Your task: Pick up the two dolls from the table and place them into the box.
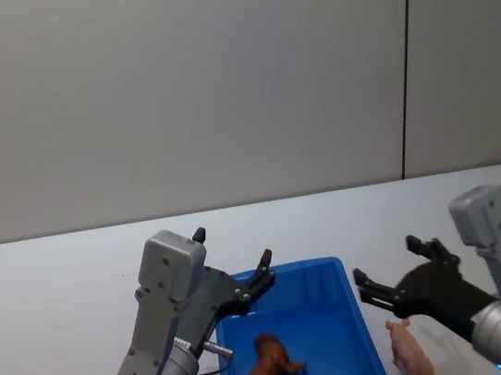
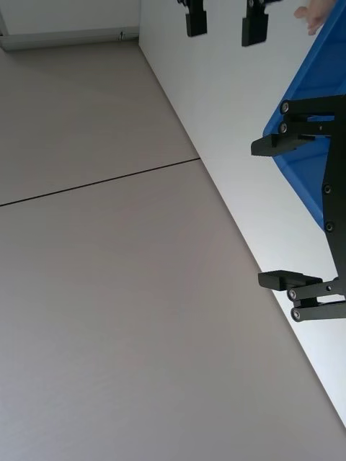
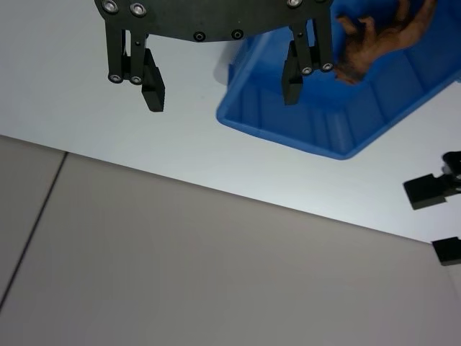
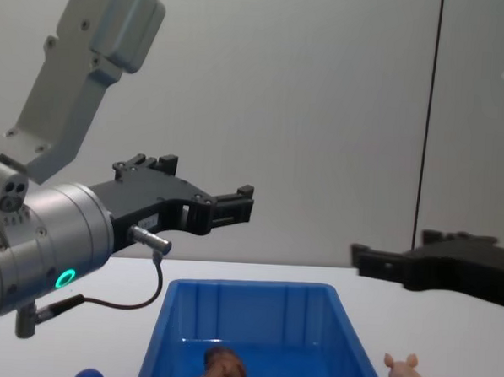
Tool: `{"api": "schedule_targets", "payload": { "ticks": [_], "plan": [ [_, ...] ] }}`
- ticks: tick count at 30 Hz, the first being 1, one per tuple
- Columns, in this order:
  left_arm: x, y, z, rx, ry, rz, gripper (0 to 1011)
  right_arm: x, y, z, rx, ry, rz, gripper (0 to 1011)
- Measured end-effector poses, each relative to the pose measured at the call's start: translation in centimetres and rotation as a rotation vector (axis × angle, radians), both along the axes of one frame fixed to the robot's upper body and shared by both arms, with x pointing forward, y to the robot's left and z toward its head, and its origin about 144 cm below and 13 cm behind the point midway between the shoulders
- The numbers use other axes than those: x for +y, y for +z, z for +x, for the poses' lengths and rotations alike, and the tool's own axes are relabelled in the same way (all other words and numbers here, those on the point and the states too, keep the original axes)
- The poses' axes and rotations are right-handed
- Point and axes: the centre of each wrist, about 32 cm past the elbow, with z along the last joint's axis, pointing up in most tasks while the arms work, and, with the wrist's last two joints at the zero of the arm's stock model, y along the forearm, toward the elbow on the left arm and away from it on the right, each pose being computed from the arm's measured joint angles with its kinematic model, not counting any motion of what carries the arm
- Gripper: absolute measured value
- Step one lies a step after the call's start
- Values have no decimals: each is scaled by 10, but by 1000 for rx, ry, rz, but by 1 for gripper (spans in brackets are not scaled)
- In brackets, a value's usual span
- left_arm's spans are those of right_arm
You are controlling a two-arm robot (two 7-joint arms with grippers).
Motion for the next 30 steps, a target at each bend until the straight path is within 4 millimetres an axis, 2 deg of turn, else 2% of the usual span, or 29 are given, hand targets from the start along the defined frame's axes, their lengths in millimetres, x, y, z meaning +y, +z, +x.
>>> {"api": "schedule_targets", "payload": {
  "ticks": [18,30],
  "plan": [
    [0,0,0,0,0,0,1001,-20,-10,-35,103,-101,-33,1001],
    [0,0,0,0,0,0,1001,-23,-26,-43,183,-70,-28,1001]
  ]
}}
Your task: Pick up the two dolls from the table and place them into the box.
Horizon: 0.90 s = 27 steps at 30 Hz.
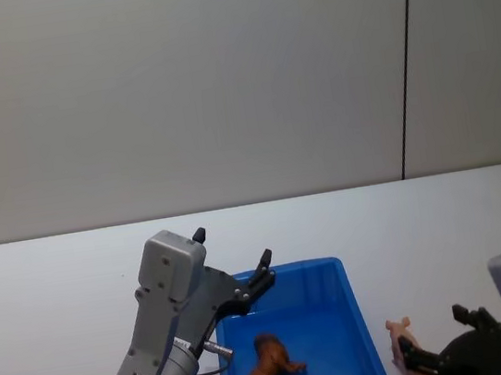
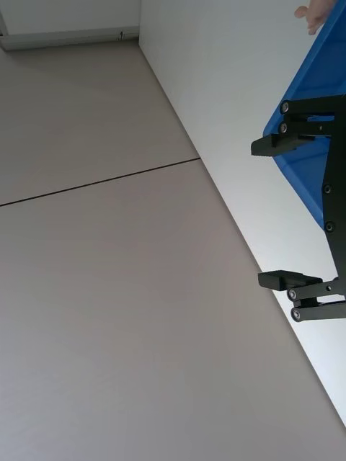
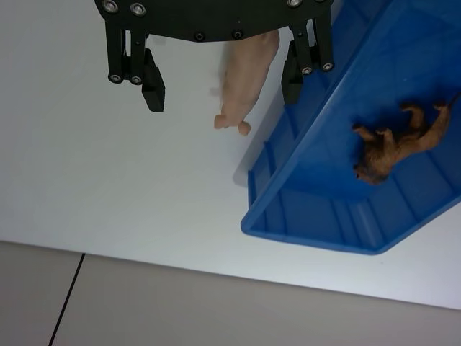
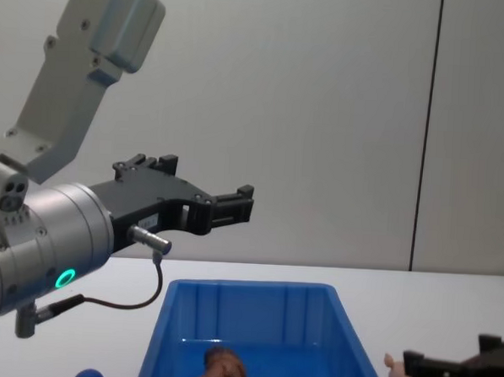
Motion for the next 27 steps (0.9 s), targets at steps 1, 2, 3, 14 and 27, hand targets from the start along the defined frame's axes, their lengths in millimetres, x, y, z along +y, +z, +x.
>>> {"api": "schedule_targets", "payload": {
  "ticks": [1,2,3,14,27],
  "plan": [
    [0,0,0,0,0,0,1001,0,-3,0,10,6,1,1001],
    [0,0,0,0,0,0,1001,1,-5,0,19,12,3,1001],
    [0,0,0,0,0,0,1001,1,-5,0,19,12,3,1001],
    [0,0,0,0,0,0,1001,6,-23,2,80,36,-6,995],
    [0,0,0,0,0,0,1001,12,-36,5,92,26,-36,659]
  ]
}}
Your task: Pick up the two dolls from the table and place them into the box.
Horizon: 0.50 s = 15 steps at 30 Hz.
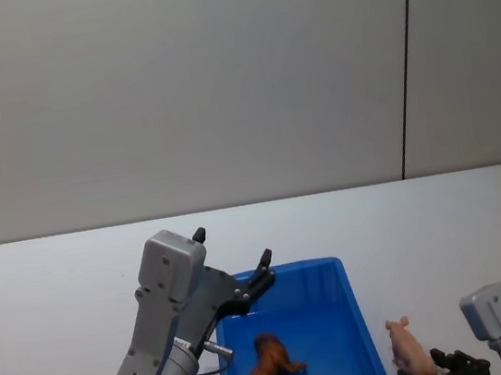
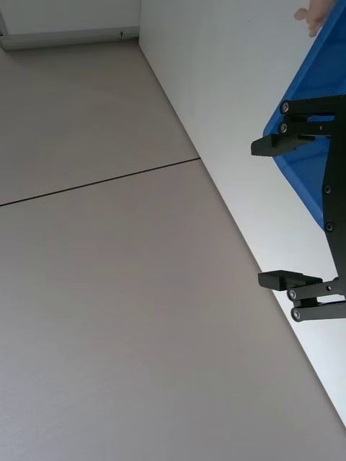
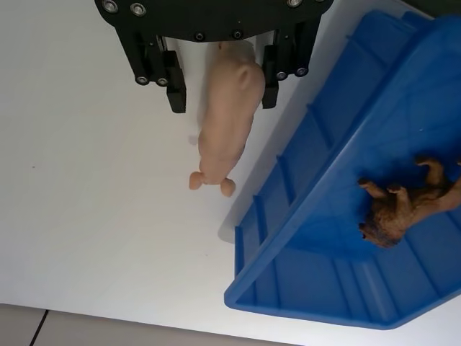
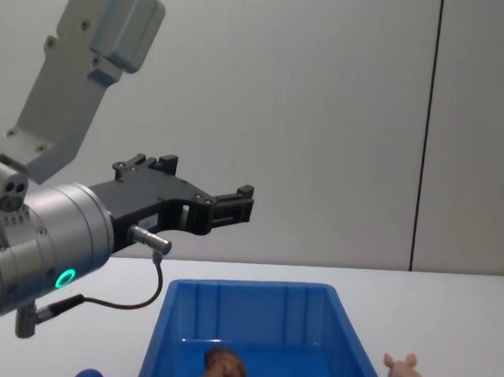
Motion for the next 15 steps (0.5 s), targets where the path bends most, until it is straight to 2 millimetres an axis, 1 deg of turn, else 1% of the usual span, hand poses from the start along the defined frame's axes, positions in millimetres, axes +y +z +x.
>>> {"api": "schedule_targets", "payload": {
  "ticks": [1,3,4,5,8,9,15],
  "plan": [
    [0,0,0,0,0,0,1001,0,0,0,-2,-2,-2,640],
    [0,0,0,0,0,0,1001,1,-2,0,-10,-10,-11,559],
    [0,0,0,0,0,0,1001,1,-2,0,-15,-13,-15,541],
    [0,0,0,0,0,0,1001,1,-3,0,-21,-19,-21,481],
    [0,0,0,0,0,0,1001,1,-4,-1,-35,-27,-30,420],
    [0,0,0,0,0,0,1001,1,-4,-1,-43,-31,-35,381],
    [0,0,0,0,0,0,1001,2,-5,-2,-84,-42,-51,376]
  ]
}}
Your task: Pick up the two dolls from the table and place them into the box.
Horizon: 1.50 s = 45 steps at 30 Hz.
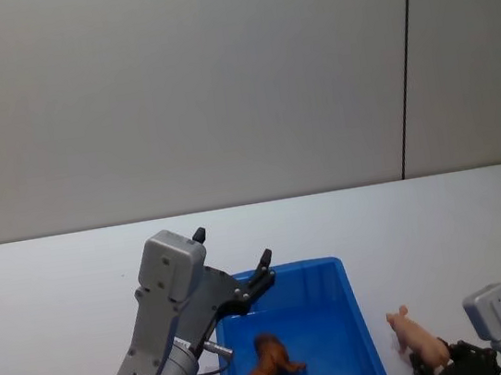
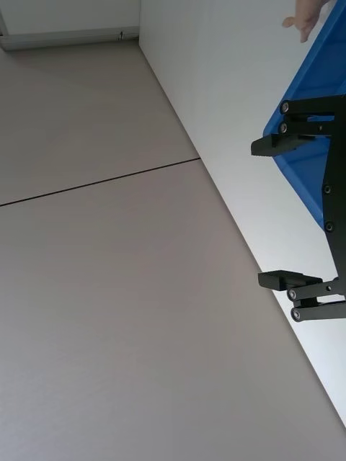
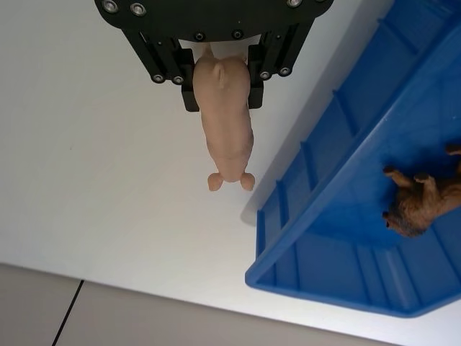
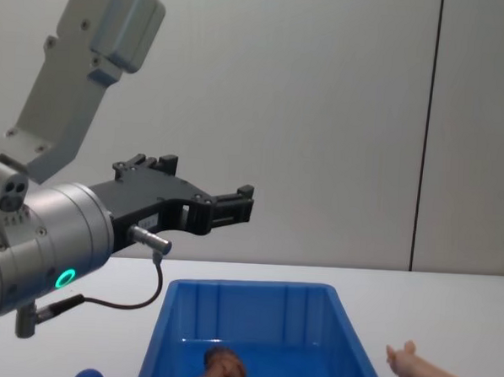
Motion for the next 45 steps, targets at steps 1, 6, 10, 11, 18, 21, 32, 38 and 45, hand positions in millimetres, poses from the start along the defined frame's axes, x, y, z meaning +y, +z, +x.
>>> {"api": "schedule_targets", "payload": {
  "ticks": [1,6,10,11,18,21,32,38,45],
  "plan": [
    [0,0,0,0,0,0,1001,0,0,0,-6,0,-1,376],
    [0,0,0,0,0,0,1001,1,4,-1,-51,2,-5,376],
    [0,0,0,0,0,0,1001,3,11,-1,-104,11,-4,376],
    [0,0,0,0,0,0,1001,3,13,-1,-113,13,-2,376],
    [0,0,0,0,0,0,1001,10,29,4,-188,53,30,376],
    [0,0,0,0,0,0,1001,14,35,8,-208,74,47,375],
    [0,0,0,0,0,0,1001,30,46,25,-228,143,97,445],
    [0,0,0,0,0,0,1001,37,44,35,-210,158,111,666],
    [0,0,0,0,0,0,1001,39,41,40,-190,147,114,891]
  ]
}}
